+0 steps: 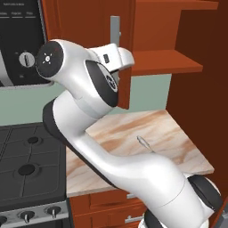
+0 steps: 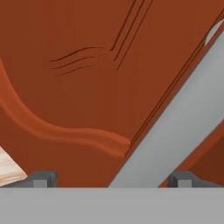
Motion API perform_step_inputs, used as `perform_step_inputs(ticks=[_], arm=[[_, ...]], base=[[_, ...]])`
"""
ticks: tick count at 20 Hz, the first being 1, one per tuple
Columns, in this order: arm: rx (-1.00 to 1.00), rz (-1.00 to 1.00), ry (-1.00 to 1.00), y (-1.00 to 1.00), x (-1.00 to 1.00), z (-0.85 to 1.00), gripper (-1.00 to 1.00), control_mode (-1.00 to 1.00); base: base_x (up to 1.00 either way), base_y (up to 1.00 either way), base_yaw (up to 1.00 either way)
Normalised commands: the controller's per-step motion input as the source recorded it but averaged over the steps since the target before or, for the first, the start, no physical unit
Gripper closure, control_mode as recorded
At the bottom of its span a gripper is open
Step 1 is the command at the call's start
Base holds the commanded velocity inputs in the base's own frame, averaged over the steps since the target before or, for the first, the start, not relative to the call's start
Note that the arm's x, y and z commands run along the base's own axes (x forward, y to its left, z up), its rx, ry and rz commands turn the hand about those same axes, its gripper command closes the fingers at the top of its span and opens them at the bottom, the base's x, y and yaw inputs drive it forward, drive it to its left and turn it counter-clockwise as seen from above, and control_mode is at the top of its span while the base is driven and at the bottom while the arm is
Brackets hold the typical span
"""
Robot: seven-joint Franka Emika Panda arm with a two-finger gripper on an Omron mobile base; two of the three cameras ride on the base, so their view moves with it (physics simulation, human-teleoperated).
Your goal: Retrieve the tupperware from the cabinet, then place the raw meat into the tupperware to avoid contamination.
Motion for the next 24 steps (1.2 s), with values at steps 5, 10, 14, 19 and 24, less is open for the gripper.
perform_step_inputs(ticks=[5, 10, 14, 19, 24], arm=[[0.00, 0.00, -0.02, 0.02, -0.01, 0.00, -1.00, -1.00], [0.00, -0.01, -0.07, 0.00, -0.11, 0.03, -1.00, -1.00], [-0.02, -0.01, -0.18, 0.00, -0.06, 0.16, -1.00, -1.00], [-0.02, -0.05, -0.17, -0.01, -0.08, 0.22, -1.00, -1.00], [0.02, -0.05, -0.08, -0.21, -0.35, 0.07, -1.00, -1.00]], base=[[0.00, 0.00, 0.00], [0.00, 0.00, 0.00], [0.00, 0.00, 0.00], [0.00, 0.00, 0.00], [0.00, 0.00, 0.00]])
